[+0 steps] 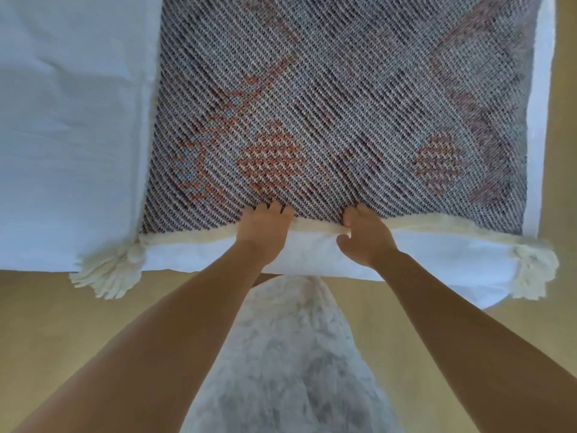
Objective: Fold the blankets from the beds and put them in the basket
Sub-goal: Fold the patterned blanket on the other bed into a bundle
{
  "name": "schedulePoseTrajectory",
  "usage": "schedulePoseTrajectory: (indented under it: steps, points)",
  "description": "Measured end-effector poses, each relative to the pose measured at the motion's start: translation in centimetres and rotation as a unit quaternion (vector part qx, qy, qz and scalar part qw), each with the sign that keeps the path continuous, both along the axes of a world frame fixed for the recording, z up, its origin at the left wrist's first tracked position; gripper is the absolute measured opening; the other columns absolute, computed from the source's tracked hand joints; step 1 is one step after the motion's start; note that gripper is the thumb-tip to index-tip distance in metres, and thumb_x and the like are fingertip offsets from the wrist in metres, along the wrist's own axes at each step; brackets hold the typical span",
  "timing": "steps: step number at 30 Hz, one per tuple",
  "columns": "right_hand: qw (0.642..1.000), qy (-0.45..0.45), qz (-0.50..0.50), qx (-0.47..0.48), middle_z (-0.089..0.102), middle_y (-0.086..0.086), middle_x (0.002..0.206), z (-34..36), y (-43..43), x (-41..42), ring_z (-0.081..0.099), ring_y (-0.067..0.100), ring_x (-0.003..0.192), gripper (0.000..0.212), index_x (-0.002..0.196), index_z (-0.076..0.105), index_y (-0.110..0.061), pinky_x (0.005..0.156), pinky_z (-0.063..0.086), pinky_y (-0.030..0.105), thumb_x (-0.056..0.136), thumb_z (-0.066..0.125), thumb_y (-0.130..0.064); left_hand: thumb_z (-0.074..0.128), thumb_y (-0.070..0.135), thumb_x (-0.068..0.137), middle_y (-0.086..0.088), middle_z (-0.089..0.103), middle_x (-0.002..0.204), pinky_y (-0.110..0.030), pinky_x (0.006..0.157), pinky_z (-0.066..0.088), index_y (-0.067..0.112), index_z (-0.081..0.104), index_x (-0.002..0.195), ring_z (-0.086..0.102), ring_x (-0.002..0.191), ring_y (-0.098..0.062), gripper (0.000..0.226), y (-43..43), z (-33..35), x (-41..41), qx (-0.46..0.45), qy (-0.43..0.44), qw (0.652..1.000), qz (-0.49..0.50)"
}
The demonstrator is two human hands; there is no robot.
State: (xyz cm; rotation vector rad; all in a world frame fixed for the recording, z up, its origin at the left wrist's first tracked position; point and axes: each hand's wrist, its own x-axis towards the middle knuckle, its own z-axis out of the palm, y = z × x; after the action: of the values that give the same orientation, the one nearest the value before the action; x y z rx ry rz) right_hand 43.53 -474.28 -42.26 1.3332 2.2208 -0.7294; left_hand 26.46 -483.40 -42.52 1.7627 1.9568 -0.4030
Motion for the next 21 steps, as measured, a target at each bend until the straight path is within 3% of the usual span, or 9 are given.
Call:
schedulePoseTrajectory:
  steps: [4,6,9,16,21]
  points:
    - [0.995,0.061,-0.064,-0.043,0.05,0.004,0.115,0.4,0.5,2.6,0.048,0.022,0.109,0.024,0.107,0.055,-0.01,0.085,0.043,0.031,0.083,0.052,-0.013,0.036,0.018,0.095,-0.009,0.053,0.124,-0.042,0.092,0.039,0.013,0.039,0.129,0.051,0.111,-0.029,0.035,0.3,0.2,0.3,-0.045,0.017,0.999,-0.014]
    - [0.991,0.077,-0.101,-0.045,0.054,0.006,0.114,0.9,1.3,4.2,0.051,0.021,0.104,0.026,0.11,0.057,-0.008,0.086,0.041,0.028,0.085,0.051,-0.01,0.042,0.024,0.091,-0.005,0.059,0.103,-0.037,0.081,0.042,0.014,0.05,0.115,0.055,0.096,-0.025,0.027,1.6,0.9,0.7,-0.083,0.003,0.996,0.044]
    - [0.978,0.098,-0.182,-0.024,0.058,0.009,0.109,2.0,3.7,6.9,0.051,0.017,0.09,0.023,0.108,0.058,-0.006,0.08,0.039,0.026,0.087,0.051,-0.009,0.049,0.036,0.085,0.003,0.049,0.07,-0.029,0.063,0.039,0.018,0.054,0.088,0.049,0.069,-0.018,0.019,4.8,2.0,2.5,-0.148,-0.041,0.985,0.082]
    - [0.962,0.11,-0.251,0.014,0.06,0.014,0.108,2.0,14.2,13.4,0.056,0.026,0.099,0.019,0.102,0.061,-0.002,0.085,0.042,0.03,0.088,0.052,-0.011,0.041,0.031,0.093,0.0,0.049,0.075,-0.032,0.064,0.041,0.013,0.044,0.087,0.052,0.075,-0.023,0.019,14.8,2.8,11.8,-0.094,-0.137,0.981,0.101]
    - [0.951,0.121,-0.284,0.034,0.059,0.016,0.082,1.2,21.9,17.9,0.056,0.026,0.077,0.016,0.075,0.062,-0.01,0.071,0.045,0.033,0.081,0.052,-0.02,0.039,0.028,0.097,-0.006,0.055,0.084,-0.034,0.066,0.045,0.01,0.048,0.099,0.057,0.081,-0.027,0.021,23.5,2.8,20.3,-0.076,-0.189,0.97,0.13]
